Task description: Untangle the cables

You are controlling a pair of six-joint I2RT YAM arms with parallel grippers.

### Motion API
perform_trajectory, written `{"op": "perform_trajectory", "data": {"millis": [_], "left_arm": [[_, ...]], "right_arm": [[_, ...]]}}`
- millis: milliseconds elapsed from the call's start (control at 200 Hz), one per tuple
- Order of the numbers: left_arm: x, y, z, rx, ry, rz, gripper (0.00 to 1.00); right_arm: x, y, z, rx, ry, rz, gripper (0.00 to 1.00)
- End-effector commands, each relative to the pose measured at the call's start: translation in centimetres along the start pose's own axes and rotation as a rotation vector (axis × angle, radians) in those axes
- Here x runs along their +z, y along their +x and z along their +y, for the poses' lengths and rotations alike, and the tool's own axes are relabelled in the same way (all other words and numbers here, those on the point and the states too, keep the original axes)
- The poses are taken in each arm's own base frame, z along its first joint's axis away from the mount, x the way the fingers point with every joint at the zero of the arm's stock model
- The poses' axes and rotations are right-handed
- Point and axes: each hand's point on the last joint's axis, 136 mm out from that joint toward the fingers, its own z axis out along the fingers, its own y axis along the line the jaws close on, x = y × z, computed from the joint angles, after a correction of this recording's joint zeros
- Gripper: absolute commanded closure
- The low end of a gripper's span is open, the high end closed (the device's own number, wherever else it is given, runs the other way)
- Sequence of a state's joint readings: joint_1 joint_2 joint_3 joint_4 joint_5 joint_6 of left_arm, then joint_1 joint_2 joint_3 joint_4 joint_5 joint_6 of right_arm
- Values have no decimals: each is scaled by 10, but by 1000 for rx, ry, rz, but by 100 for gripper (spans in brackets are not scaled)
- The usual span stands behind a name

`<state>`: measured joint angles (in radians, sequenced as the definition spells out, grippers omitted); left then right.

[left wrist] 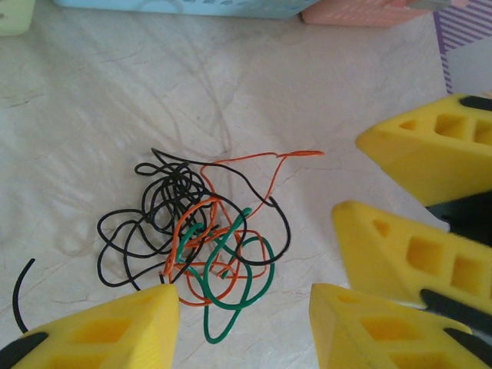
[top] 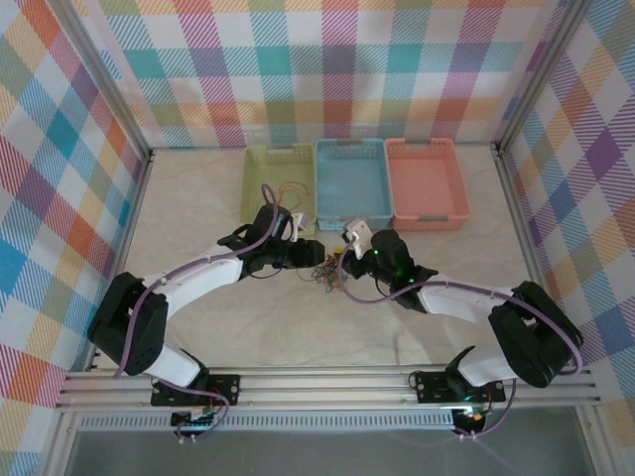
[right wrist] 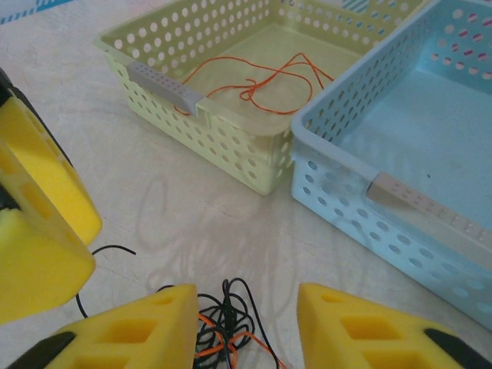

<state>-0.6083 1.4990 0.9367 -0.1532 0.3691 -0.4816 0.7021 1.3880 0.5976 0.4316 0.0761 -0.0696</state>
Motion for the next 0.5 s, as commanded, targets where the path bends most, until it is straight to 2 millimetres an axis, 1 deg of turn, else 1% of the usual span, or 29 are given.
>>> {"op": "perform_trajectory", "data": {"millis": [0,35,75,145,175,265,340,410,495], "left_arm": [[2,6,2,-3,-8,12,52],[0,6,4,4,-20,0,53],[-3,4,5,13,-31,-14,53],[-10,0,6,31,-47,-46,54],[-14,-2,7,41,-56,-62,54],[-25,-7,10,64,-87,-116,54],[-33,-9,10,79,-90,-153,54],[-40,-10,9,90,-90,-179,54],[-43,-11,10,96,-101,-188,54]], "right_arm": [[-7,-10,-5,-33,12,23,70],[-9,-9,-7,-54,16,29,73],[-11,-8,-5,-69,-8,31,73],[-14,-7,3,-88,-86,41,68],[-14,-4,7,-103,-114,63,66],[-12,4,10,-134,-142,118,58],[-9,10,13,-149,-170,159,54],[-6,17,14,-158,-187,192,52],[-1,24,15,-162,-208,221,51]]}}
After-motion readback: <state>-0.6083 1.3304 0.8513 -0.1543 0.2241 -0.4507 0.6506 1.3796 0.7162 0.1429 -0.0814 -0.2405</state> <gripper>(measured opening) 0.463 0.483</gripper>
